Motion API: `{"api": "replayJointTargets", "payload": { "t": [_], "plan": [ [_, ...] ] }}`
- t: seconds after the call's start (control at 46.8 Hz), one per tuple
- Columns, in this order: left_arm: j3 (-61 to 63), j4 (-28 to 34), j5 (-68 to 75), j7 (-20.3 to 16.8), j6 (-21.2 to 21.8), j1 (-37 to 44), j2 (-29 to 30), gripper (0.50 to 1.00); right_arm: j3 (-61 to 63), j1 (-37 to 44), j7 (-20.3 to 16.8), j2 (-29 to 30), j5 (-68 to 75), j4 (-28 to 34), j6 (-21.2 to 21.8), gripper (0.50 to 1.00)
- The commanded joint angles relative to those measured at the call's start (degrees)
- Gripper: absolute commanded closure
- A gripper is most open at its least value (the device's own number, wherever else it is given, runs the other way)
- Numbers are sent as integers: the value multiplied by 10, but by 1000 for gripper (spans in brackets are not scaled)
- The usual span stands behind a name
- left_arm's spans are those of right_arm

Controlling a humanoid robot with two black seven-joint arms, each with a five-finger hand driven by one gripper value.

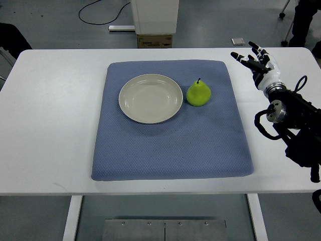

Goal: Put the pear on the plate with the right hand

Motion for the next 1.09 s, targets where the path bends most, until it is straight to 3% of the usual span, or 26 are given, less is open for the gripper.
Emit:
{"api": "replayJointTargets", "payload": {
  "t": [0.0, 1.07],
  "plan": [
    [0, 1, 0, 0, 0, 0, 0, 500, 0, 0, 0, 0, 0, 0, 0, 500],
    [0, 1, 0, 0, 0, 2, 0, 500, 0, 2, 3, 1, 0, -9, 1, 500]
  ]
}}
